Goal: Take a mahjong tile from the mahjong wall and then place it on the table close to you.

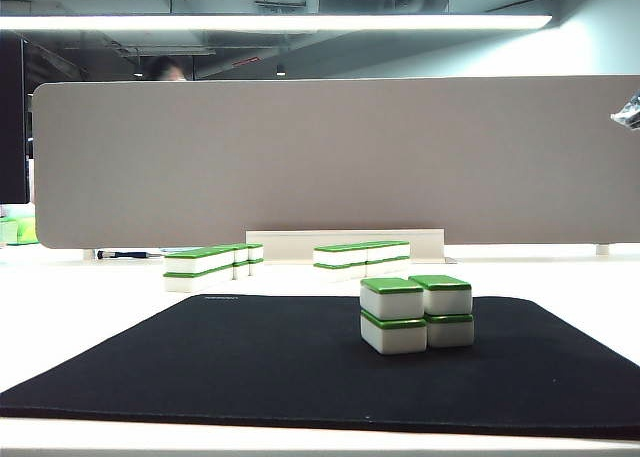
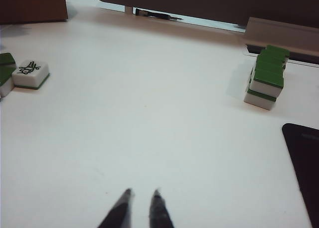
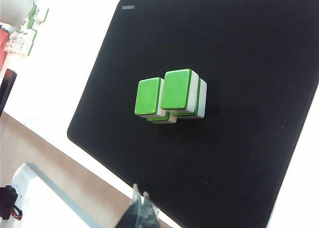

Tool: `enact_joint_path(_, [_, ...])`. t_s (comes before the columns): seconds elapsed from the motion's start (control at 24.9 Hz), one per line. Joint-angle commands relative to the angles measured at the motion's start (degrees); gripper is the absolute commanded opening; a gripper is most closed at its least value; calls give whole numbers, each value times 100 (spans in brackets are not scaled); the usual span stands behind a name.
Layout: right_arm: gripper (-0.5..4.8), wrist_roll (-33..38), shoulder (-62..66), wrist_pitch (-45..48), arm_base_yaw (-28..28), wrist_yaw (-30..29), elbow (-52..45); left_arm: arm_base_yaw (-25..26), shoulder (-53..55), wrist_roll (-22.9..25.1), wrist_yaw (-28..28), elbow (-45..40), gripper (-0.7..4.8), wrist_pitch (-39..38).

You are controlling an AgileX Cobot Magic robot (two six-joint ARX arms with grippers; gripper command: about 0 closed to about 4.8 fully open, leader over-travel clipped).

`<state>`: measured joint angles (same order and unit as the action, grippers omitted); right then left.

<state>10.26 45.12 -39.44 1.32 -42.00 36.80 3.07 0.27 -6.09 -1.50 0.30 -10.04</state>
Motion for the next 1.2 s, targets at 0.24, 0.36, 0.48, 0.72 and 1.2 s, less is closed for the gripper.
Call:
enact_joint_path(0.24, [-1, -494, -11, 409, 2, 385, 7, -9, 2, -11, 44, 9, 49, -70])
enact_joint_path(0.36, [-1, -494, -13, 763, 7, 577, -35, -9, 2, -11, 44, 9, 49, -68])
enact_joint_path(0.48, [-1, -494, -96, 938, 7, 927, -39, -9, 2, -11, 44, 9, 49, -68])
enact_joint_path(0.72, [-1, -496, -616, 1285, 2, 1580, -245, -9, 2, -11, 26, 9, 49, -66])
enact_joint_path(1.2, [-1, -494, -2083, 2197, 2, 2820, -1665, -9, 2, -11, 24, 9, 49, -66])
